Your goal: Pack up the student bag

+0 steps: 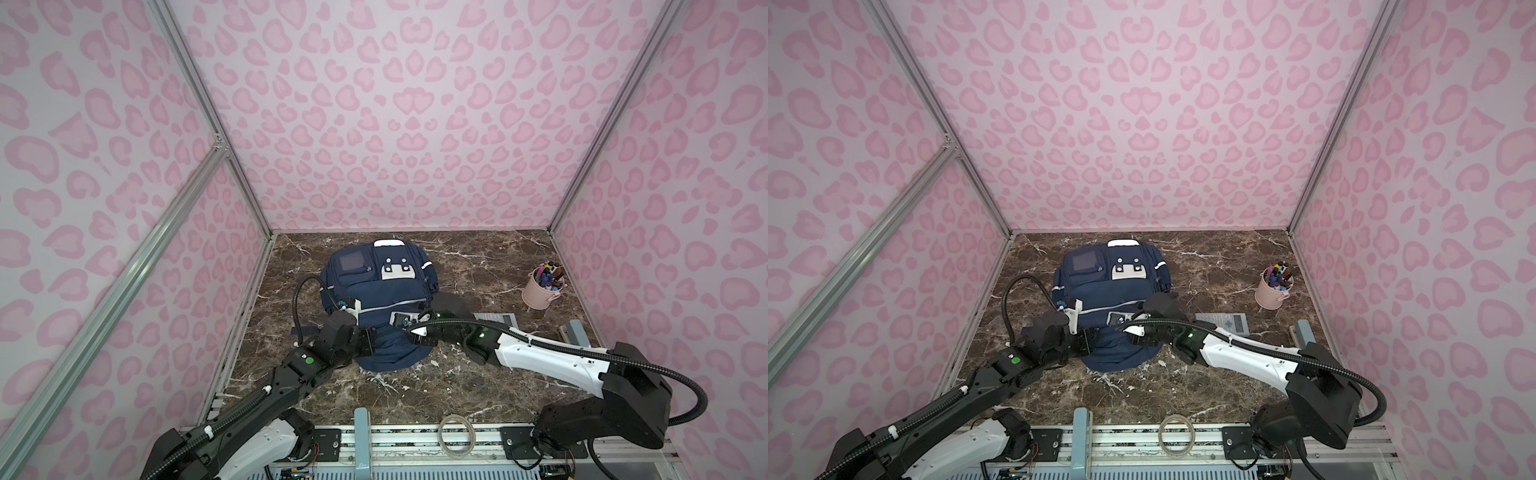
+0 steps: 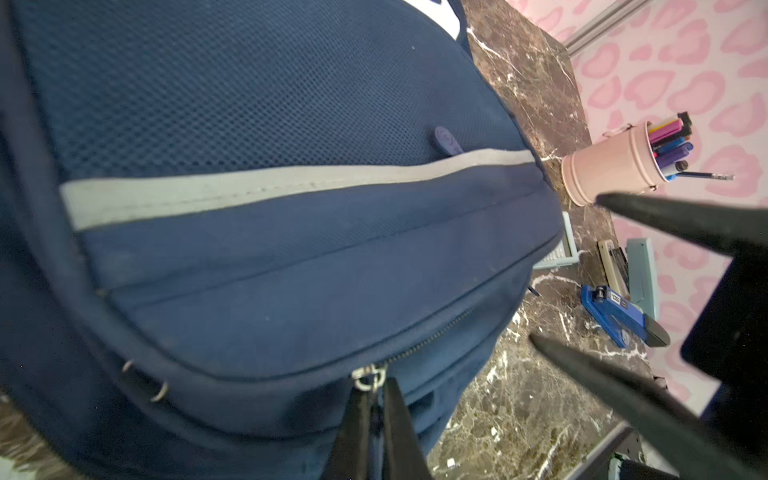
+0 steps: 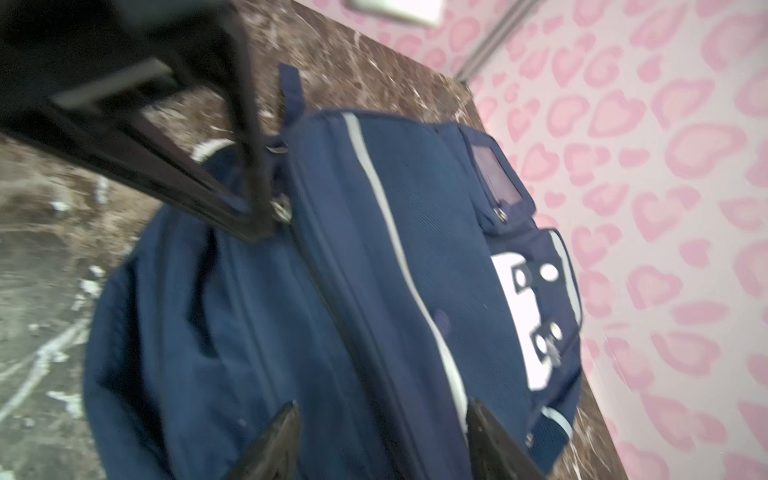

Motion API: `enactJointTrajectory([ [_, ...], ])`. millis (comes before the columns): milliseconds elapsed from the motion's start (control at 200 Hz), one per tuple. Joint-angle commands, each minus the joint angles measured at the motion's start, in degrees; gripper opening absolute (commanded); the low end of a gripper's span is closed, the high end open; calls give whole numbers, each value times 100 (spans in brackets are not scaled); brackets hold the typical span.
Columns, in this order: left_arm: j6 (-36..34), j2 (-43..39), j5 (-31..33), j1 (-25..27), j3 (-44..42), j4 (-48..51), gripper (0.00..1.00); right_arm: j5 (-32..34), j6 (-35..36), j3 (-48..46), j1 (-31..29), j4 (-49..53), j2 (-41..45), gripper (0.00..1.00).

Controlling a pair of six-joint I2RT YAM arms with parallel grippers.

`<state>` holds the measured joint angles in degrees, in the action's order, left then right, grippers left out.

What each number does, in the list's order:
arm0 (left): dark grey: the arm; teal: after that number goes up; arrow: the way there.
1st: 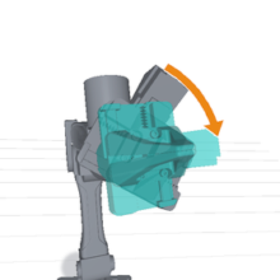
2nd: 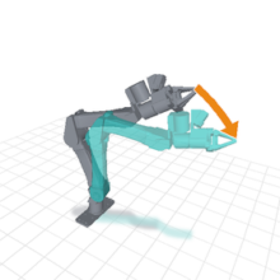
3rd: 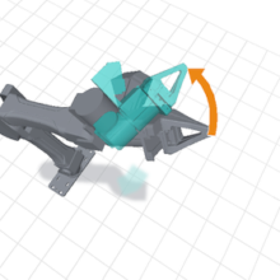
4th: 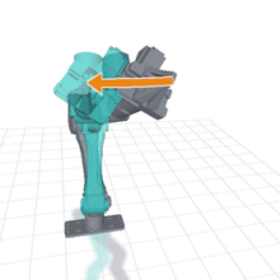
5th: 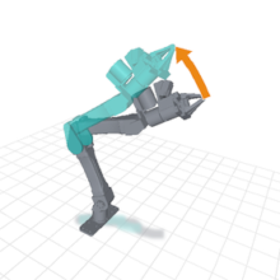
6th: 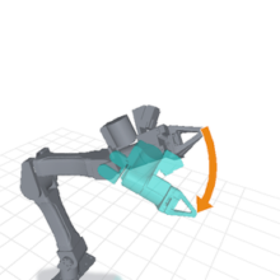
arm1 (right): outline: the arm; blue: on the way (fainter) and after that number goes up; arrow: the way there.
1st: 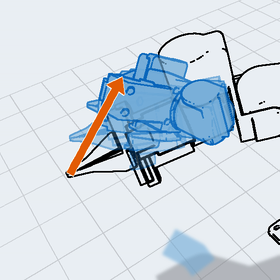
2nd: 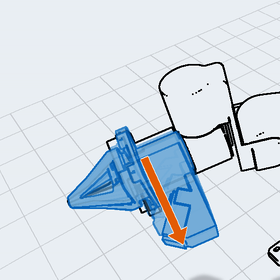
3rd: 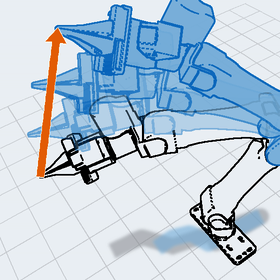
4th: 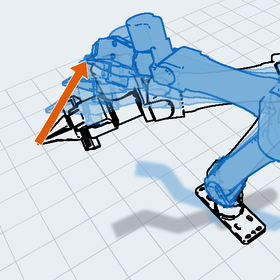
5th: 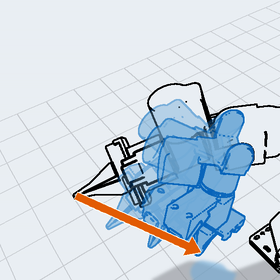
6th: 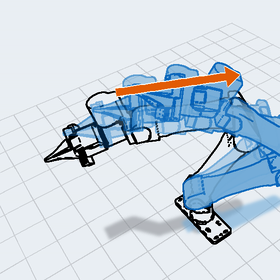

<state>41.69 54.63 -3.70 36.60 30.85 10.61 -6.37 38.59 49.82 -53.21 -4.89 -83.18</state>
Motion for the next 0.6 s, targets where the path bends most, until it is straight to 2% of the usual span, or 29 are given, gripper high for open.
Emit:
enactJointTrajectory([
  [0,116,81,-255,44,107,-283,3,-84,107,155,-200,-527,-375,65],
  [75,110,39,-295,49,116,-266,3,-77,111,398,-209,-648,-806,62],
  [150,44,-4,-189,48,173,-91,3,-26,225,491,-210,-806,-1111,51],
  [190,14,-29,-130,40,175,-35,3,-1,268,511,-211,-816,-1212,42],
  [285,-67,-17,77,-110,173,79,3,-110,288,401,-149,-667,-1198,12],
  [340,-172,-11,262,-307,209,220,3,-226,342,297,-76,-560,-1119,4],
  [440,-507,114,1373,-649,513,675,3,-347,502,326,2,-76,-1065,0],
  [550,-759,439,1375,-1582,704,377,3,-402,587,446,89,217,-1088,0],
  [595,-867,631,1576,-1839,819,256,3,-492,597,482,126,300,-1095,0],
])
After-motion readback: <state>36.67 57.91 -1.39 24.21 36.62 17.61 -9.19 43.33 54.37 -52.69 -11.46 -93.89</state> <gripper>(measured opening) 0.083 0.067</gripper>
